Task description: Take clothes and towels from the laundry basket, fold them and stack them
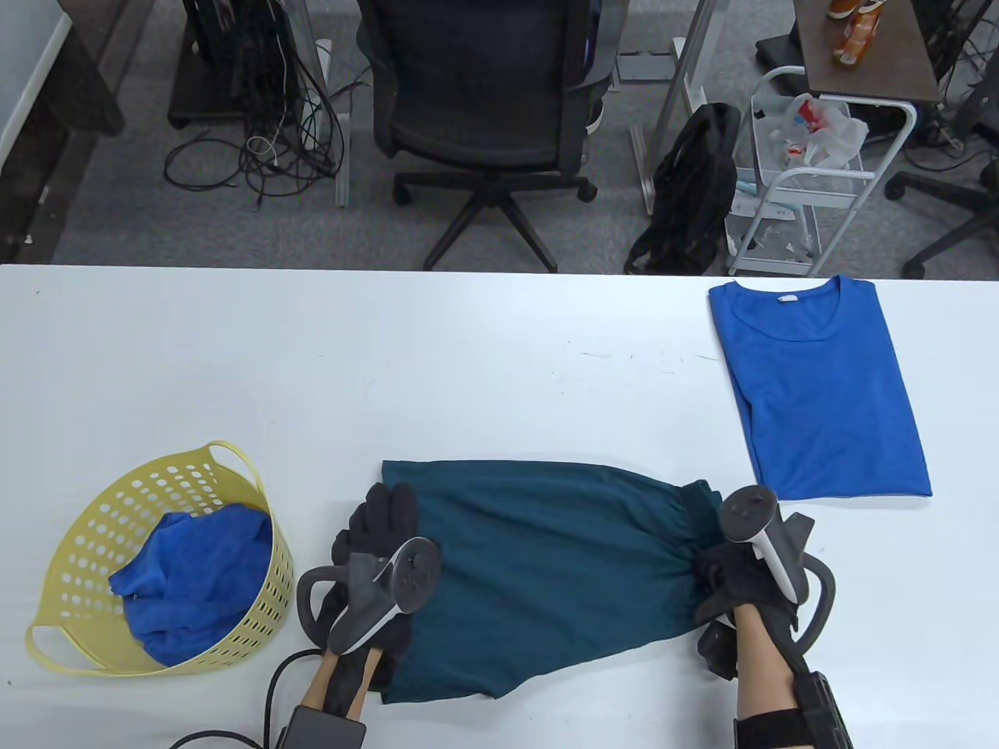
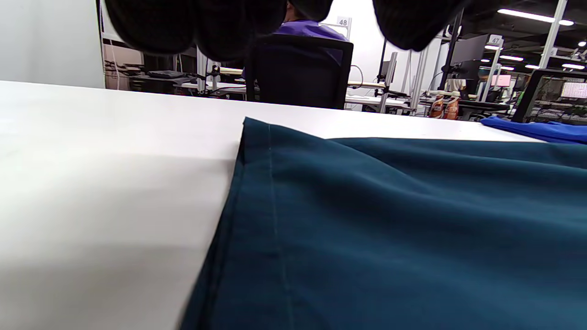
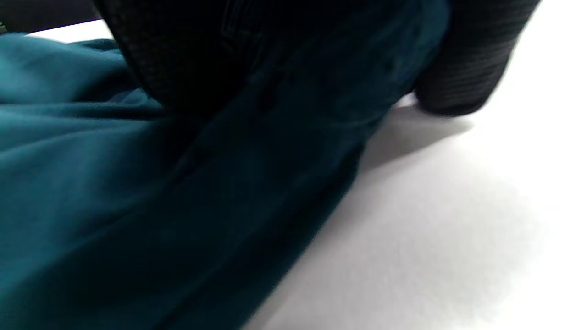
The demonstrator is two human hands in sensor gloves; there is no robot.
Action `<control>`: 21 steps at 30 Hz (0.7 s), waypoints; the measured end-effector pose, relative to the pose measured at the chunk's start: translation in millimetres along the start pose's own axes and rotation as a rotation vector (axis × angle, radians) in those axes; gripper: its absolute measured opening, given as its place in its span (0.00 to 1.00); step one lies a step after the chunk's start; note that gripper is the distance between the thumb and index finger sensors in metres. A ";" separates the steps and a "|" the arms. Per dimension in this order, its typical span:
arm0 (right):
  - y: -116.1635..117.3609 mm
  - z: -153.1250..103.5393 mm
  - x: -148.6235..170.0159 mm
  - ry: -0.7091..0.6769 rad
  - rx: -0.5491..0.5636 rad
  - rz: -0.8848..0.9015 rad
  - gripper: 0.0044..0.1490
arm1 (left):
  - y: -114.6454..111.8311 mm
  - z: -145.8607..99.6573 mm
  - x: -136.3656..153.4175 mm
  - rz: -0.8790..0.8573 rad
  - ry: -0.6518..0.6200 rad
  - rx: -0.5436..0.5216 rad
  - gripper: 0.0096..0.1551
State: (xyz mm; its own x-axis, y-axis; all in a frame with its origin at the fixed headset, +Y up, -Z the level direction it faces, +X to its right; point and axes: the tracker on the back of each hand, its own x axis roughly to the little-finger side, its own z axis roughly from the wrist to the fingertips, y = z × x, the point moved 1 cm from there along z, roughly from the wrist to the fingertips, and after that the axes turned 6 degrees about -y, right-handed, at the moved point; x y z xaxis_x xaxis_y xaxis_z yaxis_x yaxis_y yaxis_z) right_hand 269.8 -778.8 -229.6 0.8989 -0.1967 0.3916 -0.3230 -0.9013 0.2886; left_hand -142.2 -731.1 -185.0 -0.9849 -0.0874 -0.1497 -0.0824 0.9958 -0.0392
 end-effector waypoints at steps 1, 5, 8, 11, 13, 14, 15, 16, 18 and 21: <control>1.8 -2.0 1.1 -0.006 0.015 0.035 0.50 | 0.9 -1.3 -0.6 0.006 -0.004 -0.009 0.52; 0.0 -4.7 10.6 -0.095 0.019 0.085 0.66 | 1.3 -2.7 0.3 0.002 -0.011 -0.013 0.53; -0.3 -5.3 25.2 -0.245 -0.051 0.418 0.61 | 0.8 -2.1 2.2 -0.014 -0.014 -0.008 0.53; -0.7 -4.4 32.1 -0.369 -0.156 0.586 0.50 | 1.0 -1.6 4.0 -0.021 -0.013 -0.008 0.51; -1.6 -3.4 32.0 -0.475 -0.329 0.687 0.39 | 0.4 -1.0 5.2 -0.026 -0.013 -0.006 0.51; 0.0 -3.4 30.1 -0.493 -0.377 0.699 0.36 | 0.1 -0.7 5.8 -0.025 -0.013 -0.002 0.50; 1.5 -3.2 28.7 -0.493 -0.379 0.691 0.36 | 0.0 -0.6 6.3 -0.023 -0.013 -0.001 0.50; 4.4 -1.8 26.0 -0.485 -0.355 0.665 0.35 | -0.2 -0.5 6.7 -0.022 -0.013 -0.001 0.50; 8.2 0.2 20.8 -0.504 -0.283 0.625 0.35 | -0.3 -0.7 8.0 -0.018 -0.011 -0.002 0.51; 3.2 -3.1 14.4 -0.530 -0.188 0.612 0.36 | -1.0 -1.0 10.9 -0.017 -0.004 0.000 0.52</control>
State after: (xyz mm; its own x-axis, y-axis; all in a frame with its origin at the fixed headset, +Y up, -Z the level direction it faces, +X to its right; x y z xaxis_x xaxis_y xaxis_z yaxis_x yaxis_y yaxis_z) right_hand 280.9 -783.4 -220.3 0.5537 -0.8291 0.0773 -0.8019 -0.5059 0.3179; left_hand -153.0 -733.1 -185.6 -0.9827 -0.1042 -0.1533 -0.0990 0.9942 -0.0417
